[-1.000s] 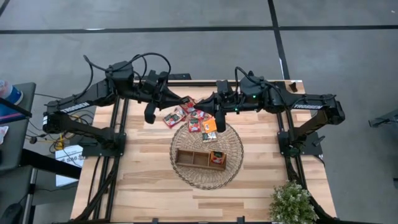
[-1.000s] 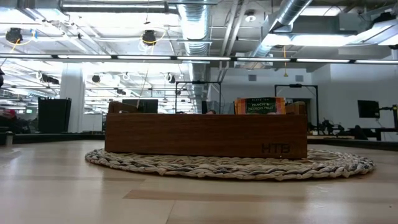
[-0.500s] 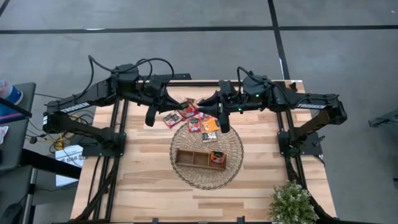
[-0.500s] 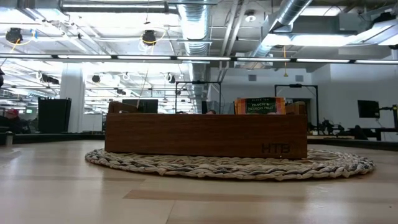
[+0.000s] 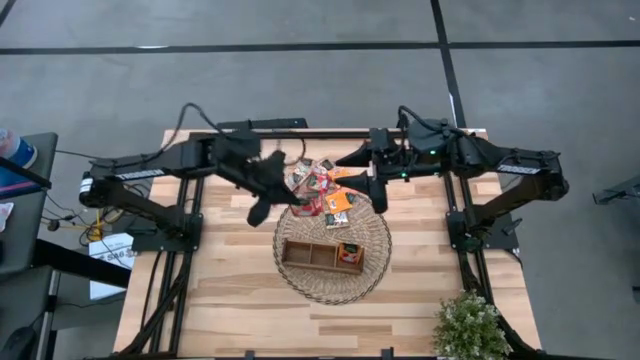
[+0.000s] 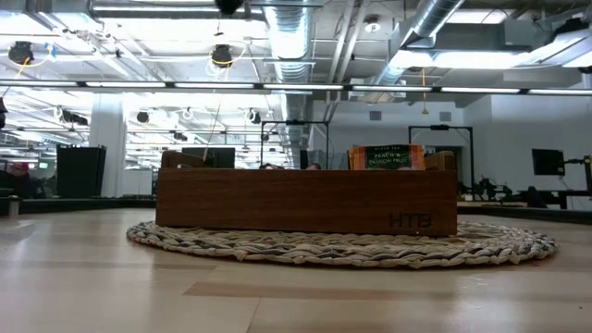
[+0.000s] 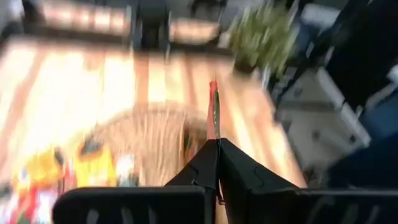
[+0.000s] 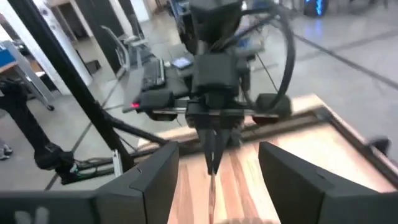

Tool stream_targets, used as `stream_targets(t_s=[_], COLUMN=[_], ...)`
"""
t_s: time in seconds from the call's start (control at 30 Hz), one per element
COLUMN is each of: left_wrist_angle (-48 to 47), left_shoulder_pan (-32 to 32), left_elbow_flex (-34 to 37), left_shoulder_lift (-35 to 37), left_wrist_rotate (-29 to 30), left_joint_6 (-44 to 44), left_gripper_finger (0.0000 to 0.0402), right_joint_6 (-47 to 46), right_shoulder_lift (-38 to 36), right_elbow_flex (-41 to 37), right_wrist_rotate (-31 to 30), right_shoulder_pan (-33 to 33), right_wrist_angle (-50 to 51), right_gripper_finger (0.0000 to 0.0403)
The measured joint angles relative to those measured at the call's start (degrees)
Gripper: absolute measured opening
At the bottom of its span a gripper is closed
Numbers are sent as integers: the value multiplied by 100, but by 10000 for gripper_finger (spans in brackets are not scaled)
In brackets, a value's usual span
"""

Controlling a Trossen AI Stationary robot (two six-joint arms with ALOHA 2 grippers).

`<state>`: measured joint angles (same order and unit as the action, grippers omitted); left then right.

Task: Pick & Place Tea
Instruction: Put the red tea bag into the left section of the wooden organizer

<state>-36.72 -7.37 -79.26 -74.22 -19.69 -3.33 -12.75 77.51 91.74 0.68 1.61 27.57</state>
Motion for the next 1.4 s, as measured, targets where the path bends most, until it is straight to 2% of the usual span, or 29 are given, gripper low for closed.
stream_targets(t_s=[0.13, 0.27, 0.47, 0.6, 0.73, 0.97, 1.4], left_wrist_angle=[-384, -480, 10, 112, 257, 1233, 1793], left_shoulder_pan=[137, 233, 359, 416, 495, 712, 690], left_elbow_flex=[0, 0, 76, 411, 919, 1716, 2552], left_shoulder_lift=[-266, -508, -732, -749, -700, -701, -699], left_wrist_rotate=[197, 363, 493, 504, 528, 536, 415], left_joint_6=[118, 266, 293, 267, 204, -8, 268], left_gripper_finger=[0, 0, 0, 0, 0, 0, 0], right_joint_6=[-131, -414, -691, -901, -1113, -1129, -1752], right_shoulder_lift=[-290, -521, -543, -475, -463, -409, -399], right_elbow_flex=[0, 0, 0, 0, -9, -13, -15], right_wrist_rotate=[-657, -1383, -1605, -1606, -1771, -1778, -1802], right_shoulder_pan=[218, 538, 918, 1052, 1123, 1102, 1102], right_wrist_angle=[792, 1551, 1989, 2361, 2537, 2433, 2381], right_gripper_finger=[193, 155, 66, 9, 14, 4, 1])
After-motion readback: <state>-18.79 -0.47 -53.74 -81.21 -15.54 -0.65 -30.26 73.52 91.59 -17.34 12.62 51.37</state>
